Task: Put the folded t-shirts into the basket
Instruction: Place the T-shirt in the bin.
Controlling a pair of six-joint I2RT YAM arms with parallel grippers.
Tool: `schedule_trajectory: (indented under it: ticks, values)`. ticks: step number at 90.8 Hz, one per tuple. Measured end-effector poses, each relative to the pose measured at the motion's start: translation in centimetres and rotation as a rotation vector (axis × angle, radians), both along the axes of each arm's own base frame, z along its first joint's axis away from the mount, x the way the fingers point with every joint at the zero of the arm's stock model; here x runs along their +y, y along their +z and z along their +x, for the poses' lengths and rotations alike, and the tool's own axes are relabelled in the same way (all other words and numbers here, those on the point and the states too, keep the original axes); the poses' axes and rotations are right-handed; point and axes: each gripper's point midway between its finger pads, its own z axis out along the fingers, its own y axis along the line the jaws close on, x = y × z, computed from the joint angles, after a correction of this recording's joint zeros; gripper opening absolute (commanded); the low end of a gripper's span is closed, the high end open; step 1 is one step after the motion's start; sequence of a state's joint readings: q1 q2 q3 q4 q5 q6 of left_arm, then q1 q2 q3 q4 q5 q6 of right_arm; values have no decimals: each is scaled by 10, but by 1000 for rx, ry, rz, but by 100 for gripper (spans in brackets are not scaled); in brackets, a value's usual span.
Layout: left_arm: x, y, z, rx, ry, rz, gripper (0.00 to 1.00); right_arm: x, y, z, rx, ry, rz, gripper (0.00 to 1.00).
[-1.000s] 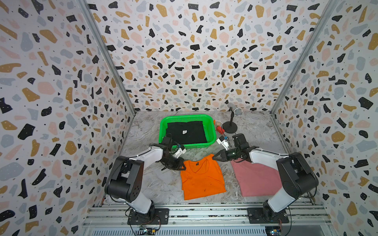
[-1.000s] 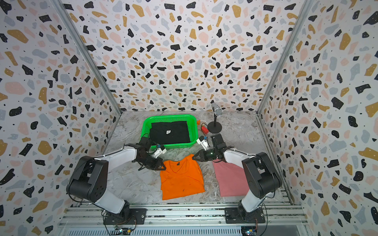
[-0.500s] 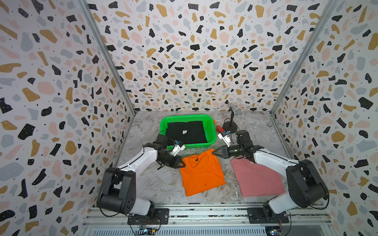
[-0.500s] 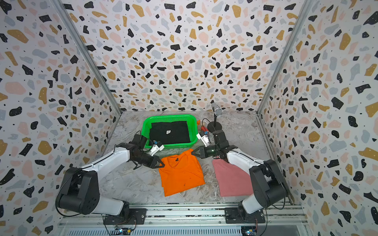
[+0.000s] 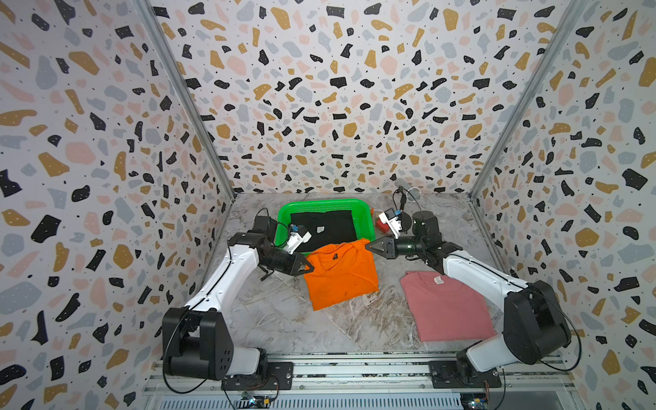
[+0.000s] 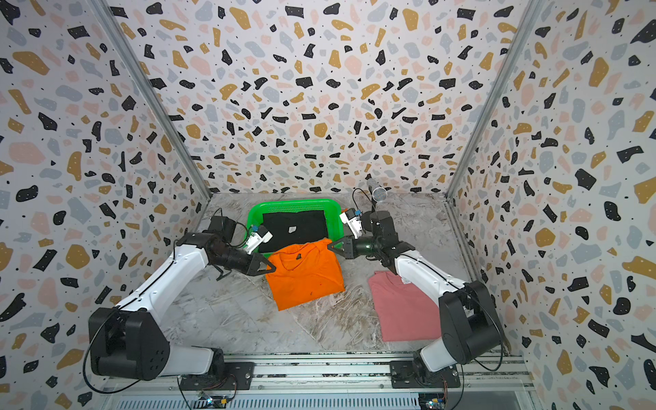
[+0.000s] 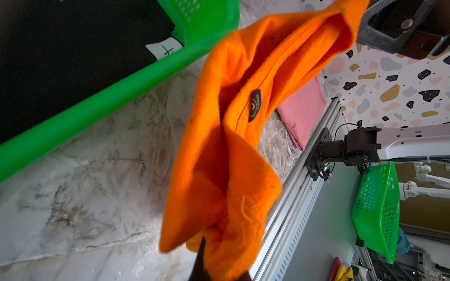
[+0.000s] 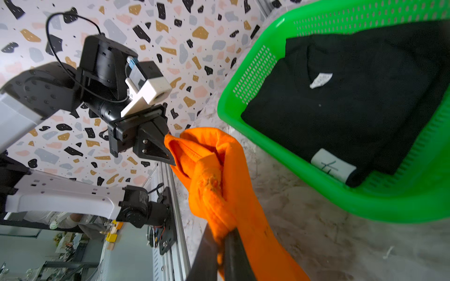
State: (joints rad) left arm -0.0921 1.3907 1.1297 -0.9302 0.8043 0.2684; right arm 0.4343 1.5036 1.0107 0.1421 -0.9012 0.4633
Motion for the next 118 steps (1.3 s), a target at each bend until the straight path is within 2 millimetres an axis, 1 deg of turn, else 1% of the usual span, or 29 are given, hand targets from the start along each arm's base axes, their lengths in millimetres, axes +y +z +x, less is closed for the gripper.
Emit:
schedule_trajectory:
  ticks: [10, 19, 33, 38, 44, 50, 57, 73, 82, 94, 118]
  values:
    - [7, 19, 9, -41, 10, 3, 0, 8, 22, 20, -50, -23, 24, 0]
    - [14, 40, 23, -91, 24, 5, 0, 16, 36, 41, -80, -51, 35, 0]
    - [24, 73, 50, -195, 34, 15, 0, 26, 50, 73, -112, -98, 46, 0]
    - [28, 80, 58, -227, 32, 28, 0, 29, 52, 83, -121, -111, 52, 0]
    - [33, 83, 70, -262, 24, 55, 0, 32, 49, 94, -120, -130, 58, 0]
    - [38, 82, 83, -280, 18, 80, 0, 36, 40, 104, -109, -144, 59, 0]
    - [45, 75, 101, -276, 18, 101, 0, 41, 27, 116, -93, -162, 49, 0]
    - [58, 48, 143, -234, 28, 138, 0, 51, -8, 137, -55, -196, 13, 0]
    - [64, 34, 158, -210, 39, 146, 0, 53, -20, 143, -43, -208, -2, 0]
    - [67, 26, 174, -202, 45, 146, 0, 57, -22, 154, -62, -220, -13, 0]
    - [69, 22, 204, -231, 49, 145, 0, 66, -18, 179, -113, -234, -23, 0]
